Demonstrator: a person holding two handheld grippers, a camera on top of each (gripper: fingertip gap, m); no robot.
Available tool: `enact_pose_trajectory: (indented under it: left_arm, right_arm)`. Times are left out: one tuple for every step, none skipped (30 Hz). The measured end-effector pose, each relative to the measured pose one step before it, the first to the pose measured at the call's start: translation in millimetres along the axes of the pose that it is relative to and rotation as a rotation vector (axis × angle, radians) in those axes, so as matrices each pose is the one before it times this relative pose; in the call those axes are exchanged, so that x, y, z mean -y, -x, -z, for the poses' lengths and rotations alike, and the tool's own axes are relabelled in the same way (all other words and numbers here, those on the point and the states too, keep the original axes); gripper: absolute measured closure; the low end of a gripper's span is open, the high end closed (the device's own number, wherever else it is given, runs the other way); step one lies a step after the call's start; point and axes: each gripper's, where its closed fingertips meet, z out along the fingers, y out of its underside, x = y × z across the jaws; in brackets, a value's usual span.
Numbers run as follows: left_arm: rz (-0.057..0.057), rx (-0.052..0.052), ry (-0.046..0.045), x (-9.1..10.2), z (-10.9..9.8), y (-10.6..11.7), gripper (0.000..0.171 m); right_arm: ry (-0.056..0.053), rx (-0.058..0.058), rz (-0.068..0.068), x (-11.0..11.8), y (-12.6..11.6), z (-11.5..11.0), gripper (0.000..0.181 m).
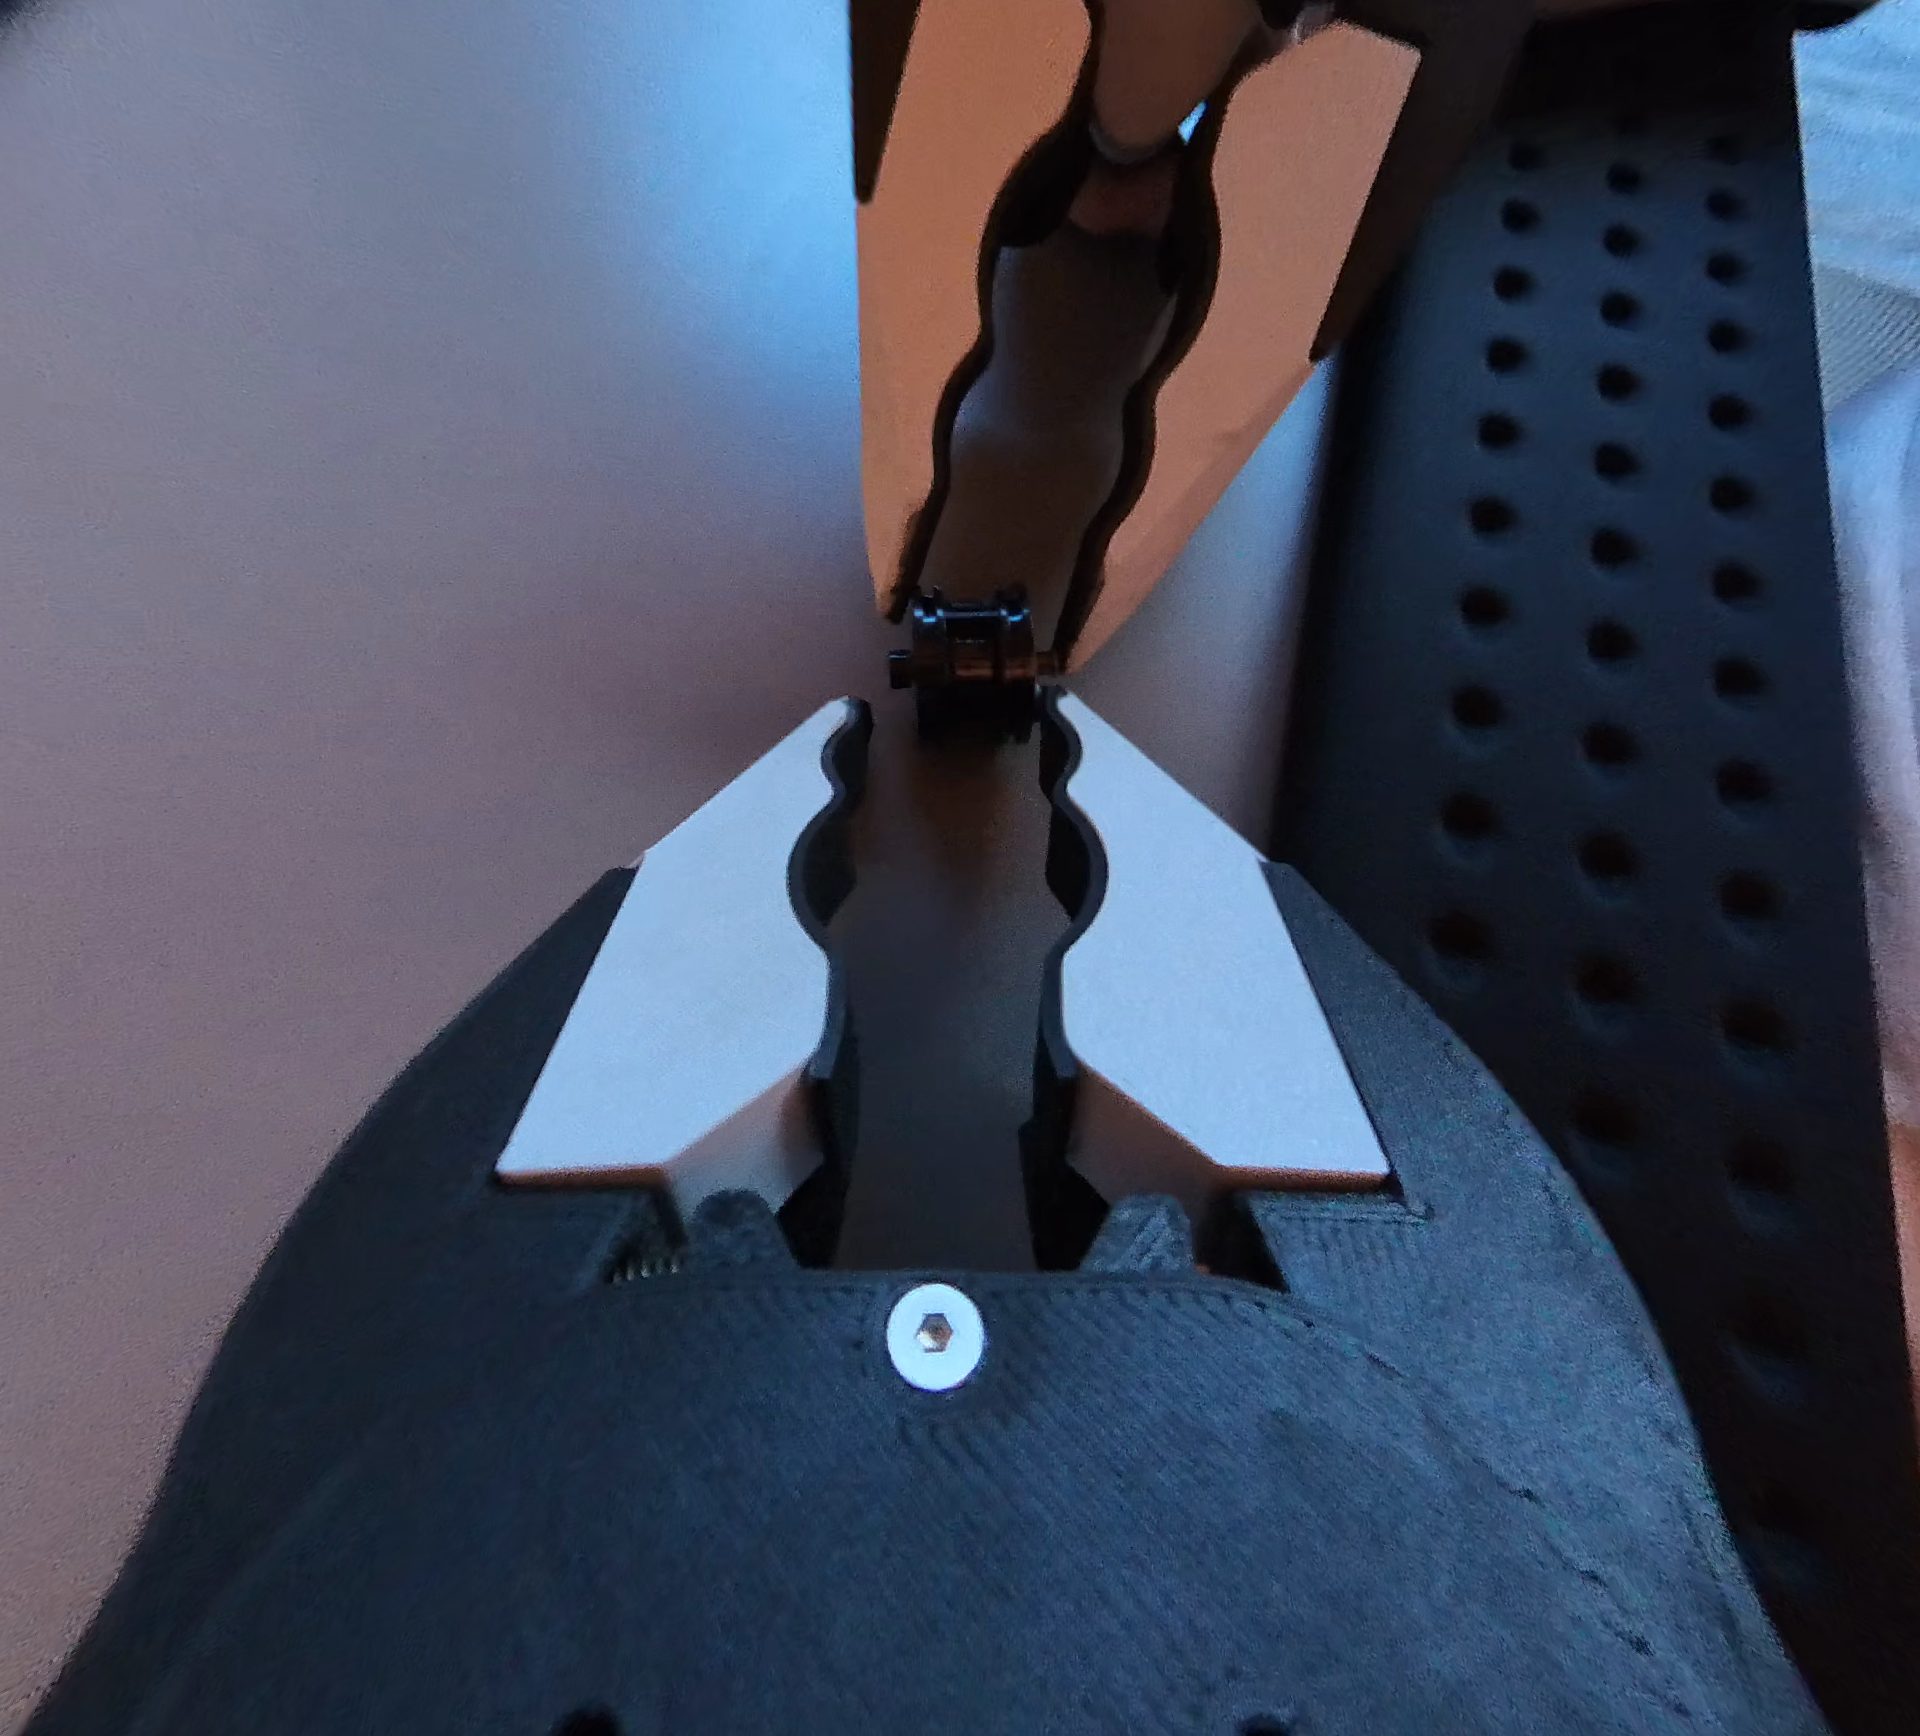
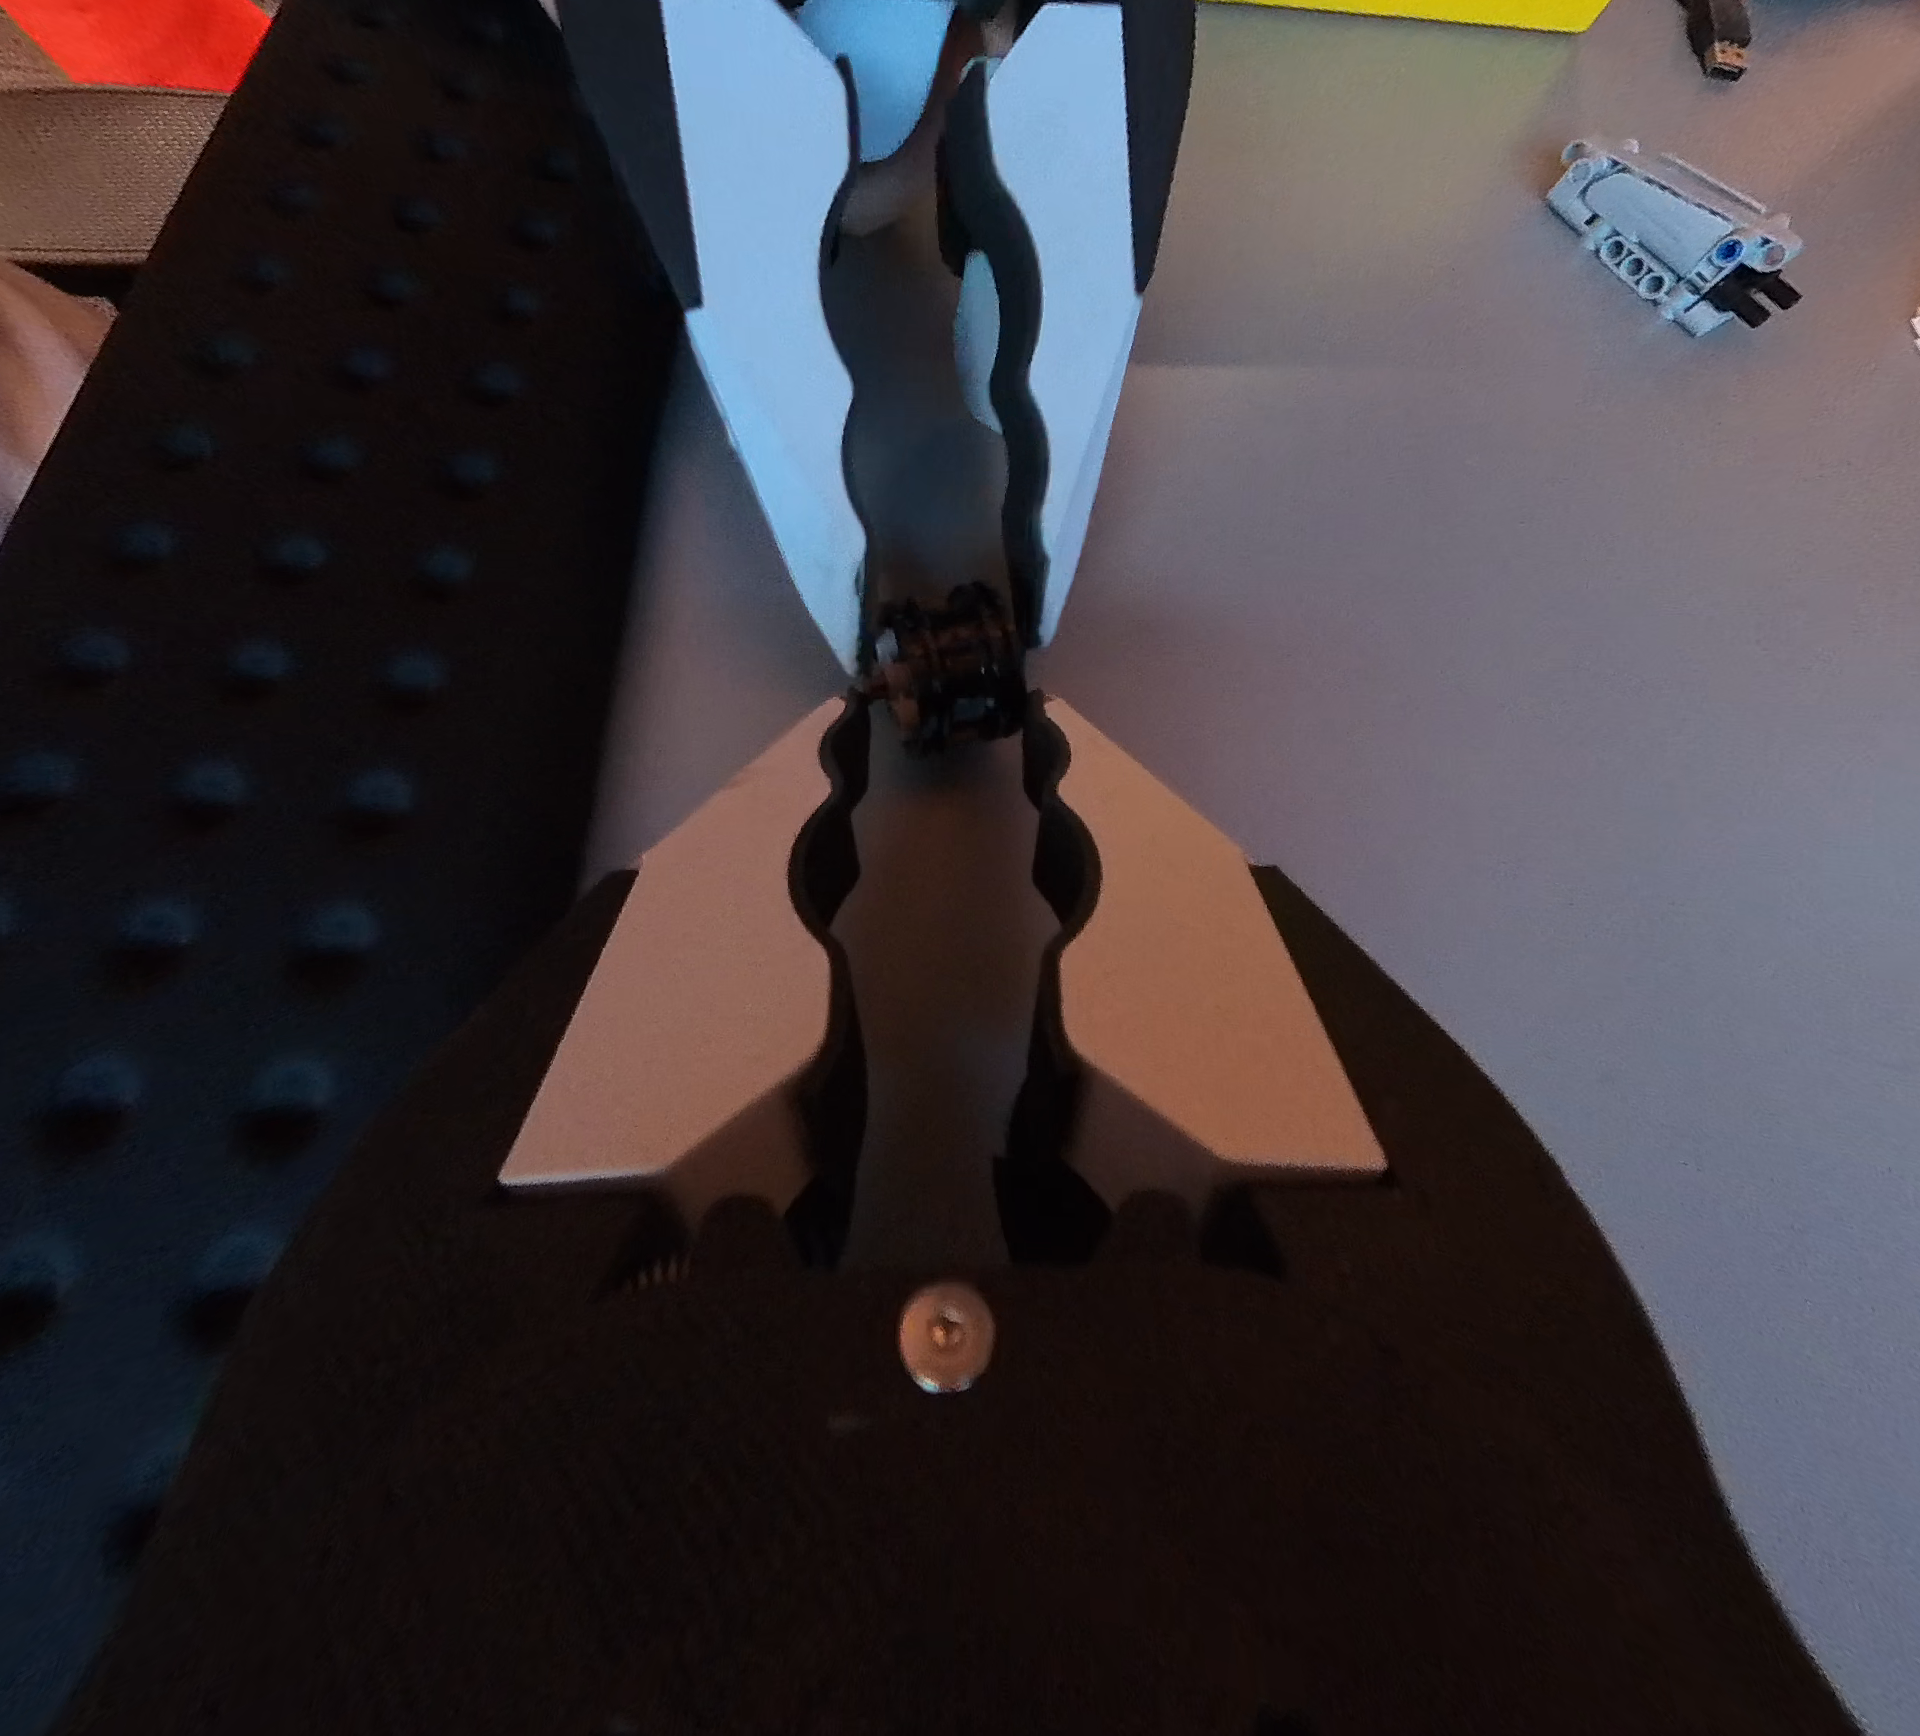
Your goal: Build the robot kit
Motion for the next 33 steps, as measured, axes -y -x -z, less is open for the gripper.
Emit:
enact_pose_trajectory:
  left_arm:
    - [0.0188, -0.0065, -0.01294, 1.95, 1.09, 0.49, 0.14]
    - [0.0147, -0.0115, -0.01235, 2.05, 0.77, -0.63, 0.14]
    - [0.0102, -0.0102, -0.00774, 1.39, 0.24, -0.87, 0.138]
    - [0.0059, -0.0025, -0.00046, 0.4, -0.06, -0.22, 0.138]
    - [-0.0009, 0.0011, 0.00487, -0.54, -0.59, -0.12, 0.138]
    - [-0.0068, 0.0073, 0.00803, -0.92, -0.73, 0.29, 0.138]
    - [-0.0089, 0.0183, 0.00947, -1.02, -0.73, 1.74, 0.138]
    - [-0.0093, 0.0164, 0.0052, -0.27, -0.37, 1.32, 0.138]
    - [-0.0073, 0.0111, 0.00073, 0.54, 0.12, 0.82, 0.14]
    - [-0.0028, 0.0124, -0.00028, 0.51, 0.0, 1.34, 0.14]
    - [0.0016, 0.0053, 0.0013, 0.23, -0.11, 0.63, 0.141]
    - [0.0027, -0.0019, 0.00109, 0.0, -0.11, -0.32, 0.143]
    - [-0.0011, 0.0, -0.00017, 0.02, -0.01, 0.07, 0.143]
    - [-0.003, 0.0038, -0.00016, 0.13, 0.16, 0.44, 0.142]
    - [-0.0021, 0.0006, 0.00065, 0.02, 0.22, -0.06, 0.142]
    - [-0.0008, -0.0025, 0.00148, -0.18, 0.06, -0.52, 0.143]
    - [-0.0001, -0.0023, 0.0014, -0.22, -0.04, -0.34, 0.143]
    - [0.0009, -0.0034, 0.00074, -0.07, 0.02, -0.35, 0.143]
    - [0.0022, -0.0047, 0.00101, -0.12, 0.07, -0.3, 0.143]
    - [0.0049, -0.0044, 0.00142, -0.12, 0.05, -0.16, 0.143]
    - [0.0065, -0.005, 0.00153, -0.13, -0.09, -0.27, 0.144]
    - [0.0075, -0.0058, 0.00183, -0.21, 0.0, -0.34, 0.145]
    - [0.0087, -0.0089, 0.00309, -0.26, -0.03, -0.59, 0.146]
    - [0.0101, -0.0062, 0.00289, 0.01, 0.0, -0.25, 0.147]
    - [0.0068, -0.0018, 0.00232, 0.06, -0.04, 0.09, 0.147]
    - [-0.002, 0.001, 0.00187, 0.01, -0.09, -0.01, 0.146]
    - [-0.0046, 0.0035, 0.00108, -0.04, 0.0, 0.06, 0.146]
    - [-0.0023, 0.0047, 0.00094, -0.04, 0.01, -0.03, 0.147]
    - [-0.0021, 0.0037, 0.00078, 0.05, -0.04, 0.11, 0.147]
    - [-0.001, 0.0021, 0.00099, 0.0, 0.02, 0.03, 0.147]
    - [0.0002, 0.0014, 0.00084, -0.08, 0.0, 0.06, 0.147]
    - [0.0013, 0.0014, 0.00073, -0.02, -0.04, 0.18, 0.147]
    - [0.0025, 0.0, 0.00012, -0.02, 0.04, 0.13, 0.147]
  right_arm:
    - [0.0008, -0.0063, -0.0014, -0.02, -0.85, -0.25, 0.152]
    - [0.0011, -0.0054, -0.0038, -0.07, -0.96, -0.15, 0.152]
    - [0.0003, -0.0002, -0.005, 0.12, -0.37, -0.18, 0.152]
    - [0.0007, -0.0033, -0.0056, -0.03, -0.75, -0.2, 0.152]
    - [0.0008, -0.0059, -0.004, -0.02, -0.92, -0.16, 0.152]
    - [0.001, -0.0029, -0.0045, 0.07, -0.44, -0.31, 0.152]
    - [0.0008, -0.0001, -0.0045, 0.2, 0.13, -0.24, 0.152]
    - [0.0029, -0.0048, -0.0012, -0.24, -0.53, -0.18, 0.152]
    - [-0.0001, -0.0081, -0.0024, 0.02, -1.28, 0.09, 0.152]
    - [0.0003, 0.0001, -0.0066, 0.0, -0.2, -0.17, 0.152]
    - [0.0005, -0.0003, -0.0064, -0.15, -0.49, -0.03, 0.151]
    - [-0.0002, 0.0006, -0.0039, -0.03, -0.37, 0.09, 0.151]
    - [0.0009, -0.0006, -0.0027, -0.07, -0.18, -0.07, 0.152]
    - [-0.0008, -0.0011, 0.0014, 0.17, 0.06, -0.08, 0.152]
    - [-0.0015, -0.0006, 0.0047, 0.36, 0.28, -0.01, 0.151]
    - [0.0005, -0.001, 0.0044, 0.01, 0.35, 0.08, 0.151]
    - [-0.0007, -0.0007, 0.0027, 0.03, 0.32, -0.01, 0.151]
    - [-0.0007, -0.0002, 0.0032, 0.25, 0.34, 0.03, 0.151]
    - [0.0004, -0.0009, 0.0016, 0.01, 0.06, 0.0, 0.151]
    - [0.0017, -0.0002, -0.0026, 0.07, 0.09, -0.16, 0.151]
    - [0.0023, 0.0001, -0.0025, 0.01, -0.09, -0.01, 0.152]
    - [0.002, 0.0006, -0.0041, 0.05, 0.09, -0.03, 0.152]
    - [0.0034, -0.0009, -0.0079, -0.03, -0.12, -0.14, 0.152]
    - [0.0059, -0.0014, -0.0061, 0.05, -0.11, 0.01, 0.153]
    - [0.0081, -0.002, -0.0075, -0.19, -0.09, 0.09, 0.153]
    - [0.0051, -0.0023, -0.0037, -0.05, -0.1, -0.02, 0.153]
    - [0.0042, -0.0028, -0.0042, -0.06, -0.03, -0.05, 0.153]
    - [0.0052, -0.002, -0.0085, -0.03, -0.03, 0.07, 0.153]
    - [0.0044, -0.0007, -0.0083, -0.05, -0.05, 0.0, 0.153]
    - [0.0023, -0.0003, -0.0048, 0.03, -0.07, -0.02, 0.153]
    - [0.0021, -0.0012, -0.0013, -0.03, -0.03, -0.02, 0.153]
    - [0.0023, -0.0025, 0.0007, 0.06, -0.22, -0.14, 0.153]
    - [0.0026, -0.0032, 0.007, 0.13, 0.02, 0.01, 0.154]
